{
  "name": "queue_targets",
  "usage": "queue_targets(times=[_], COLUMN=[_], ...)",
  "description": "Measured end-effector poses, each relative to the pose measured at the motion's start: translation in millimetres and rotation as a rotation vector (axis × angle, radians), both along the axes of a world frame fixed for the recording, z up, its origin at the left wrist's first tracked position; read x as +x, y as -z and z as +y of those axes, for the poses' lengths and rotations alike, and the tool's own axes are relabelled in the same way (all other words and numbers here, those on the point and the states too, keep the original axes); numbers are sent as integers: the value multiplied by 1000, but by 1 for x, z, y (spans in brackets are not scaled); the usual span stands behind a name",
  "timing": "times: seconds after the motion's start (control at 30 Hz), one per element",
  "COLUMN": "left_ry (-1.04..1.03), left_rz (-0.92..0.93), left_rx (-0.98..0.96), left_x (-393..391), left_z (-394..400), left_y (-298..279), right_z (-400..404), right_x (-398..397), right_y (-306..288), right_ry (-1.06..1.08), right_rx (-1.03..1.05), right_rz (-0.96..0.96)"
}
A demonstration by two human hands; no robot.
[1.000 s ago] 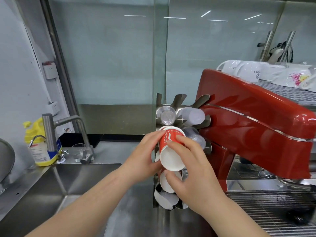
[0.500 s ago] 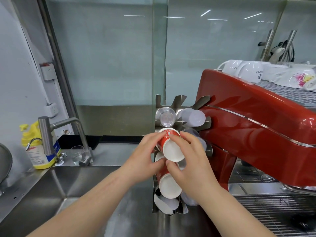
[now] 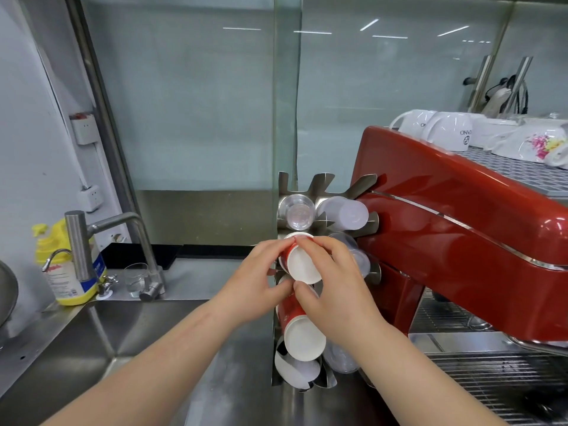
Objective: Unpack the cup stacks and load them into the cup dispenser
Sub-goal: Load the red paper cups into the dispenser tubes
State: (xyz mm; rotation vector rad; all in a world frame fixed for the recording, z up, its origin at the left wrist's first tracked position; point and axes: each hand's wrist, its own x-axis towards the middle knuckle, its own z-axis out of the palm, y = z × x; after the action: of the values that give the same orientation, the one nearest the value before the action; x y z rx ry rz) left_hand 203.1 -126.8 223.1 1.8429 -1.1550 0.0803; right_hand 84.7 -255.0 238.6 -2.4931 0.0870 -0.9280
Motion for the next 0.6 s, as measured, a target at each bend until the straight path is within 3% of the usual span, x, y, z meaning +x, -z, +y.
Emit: queue_targets(times=[0.27,0.6], left_ry=[-5,7], left_rz=[-48,-264], left_rx=[87,391], left_x=[9,18], left_z=[3,6], left_y=[-5,-40], right_z=[-4,-4], right_x=[-1,9], right_y=[-25,-76], right_ry=[13,81], right_rx=[-44,-220], right_rz=[170,500])
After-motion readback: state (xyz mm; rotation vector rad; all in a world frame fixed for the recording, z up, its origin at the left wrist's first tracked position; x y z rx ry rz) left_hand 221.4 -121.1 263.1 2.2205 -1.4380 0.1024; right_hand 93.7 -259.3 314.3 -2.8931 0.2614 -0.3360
